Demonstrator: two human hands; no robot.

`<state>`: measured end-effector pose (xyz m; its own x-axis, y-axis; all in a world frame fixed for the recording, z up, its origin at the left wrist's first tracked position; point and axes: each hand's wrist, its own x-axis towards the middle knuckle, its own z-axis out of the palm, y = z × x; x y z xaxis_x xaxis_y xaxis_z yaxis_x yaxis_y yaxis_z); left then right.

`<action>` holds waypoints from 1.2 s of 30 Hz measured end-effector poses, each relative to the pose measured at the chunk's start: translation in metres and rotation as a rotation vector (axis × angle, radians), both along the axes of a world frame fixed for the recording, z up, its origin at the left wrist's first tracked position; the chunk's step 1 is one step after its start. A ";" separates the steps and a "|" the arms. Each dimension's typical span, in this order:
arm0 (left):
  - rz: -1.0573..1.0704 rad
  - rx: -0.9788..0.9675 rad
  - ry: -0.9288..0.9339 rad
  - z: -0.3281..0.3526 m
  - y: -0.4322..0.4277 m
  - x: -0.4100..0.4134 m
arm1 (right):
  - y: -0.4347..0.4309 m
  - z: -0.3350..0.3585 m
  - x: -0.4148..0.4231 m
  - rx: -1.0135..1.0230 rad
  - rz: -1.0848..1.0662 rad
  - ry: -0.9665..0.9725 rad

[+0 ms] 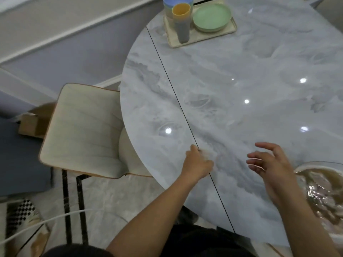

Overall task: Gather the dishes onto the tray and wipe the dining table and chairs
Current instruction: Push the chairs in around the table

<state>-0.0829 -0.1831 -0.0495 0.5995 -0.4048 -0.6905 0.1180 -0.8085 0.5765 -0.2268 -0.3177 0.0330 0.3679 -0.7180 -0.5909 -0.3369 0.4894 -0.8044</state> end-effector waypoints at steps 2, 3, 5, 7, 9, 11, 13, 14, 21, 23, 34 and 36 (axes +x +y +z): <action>-0.137 0.023 -0.136 -0.003 0.006 0.004 | 0.020 -0.003 0.015 0.000 0.026 0.004; -0.183 0.040 -0.183 -0.005 0.008 0.006 | 0.030 -0.005 0.021 -0.012 0.038 0.001; -0.220 0.060 -0.227 -0.006 0.003 0.003 | 0.042 -0.006 0.023 -0.018 0.063 0.011; -0.247 0.017 -0.206 -0.005 -0.002 0.001 | 0.051 -0.004 0.022 -0.026 0.063 0.022; -0.245 -0.028 -0.170 -0.002 -0.001 0.001 | 0.059 -0.001 0.017 -0.038 0.059 0.029; -0.196 -0.064 -0.162 0.002 0.008 0.006 | 0.063 -0.002 0.011 -0.041 0.057 0.028; -0.118 -0.154 -0.134 0.008 0.027 0.014 | 0.067 -0.004 0.006 -0.028 0.054 0.017; -0.091 -0.194 -0.116 0.011 0.038 0.019 | 0.069 -0.007 0.005 -0.018 0.056 0.016; 0.199 -0.295 -0.271 0.010 0.148 0.031 | 0.093 -0.043 -0.010 0.104 0.077 0.001; 0.307 -0.238 -0.307 0.016 0.190 0.028 | 0.108 -0.049 -0.010 0.128 0.081 0.010; 1.025 -0.100 -0.214 0.022 0.367 0.103 | 0.215 -0.048 0.068 0.036 0.543 0.101; 1.114 -0.119 -0.187 0.018 0.397 0.134 | 0.243 -0.050 0.097 0.005 0.619 0.111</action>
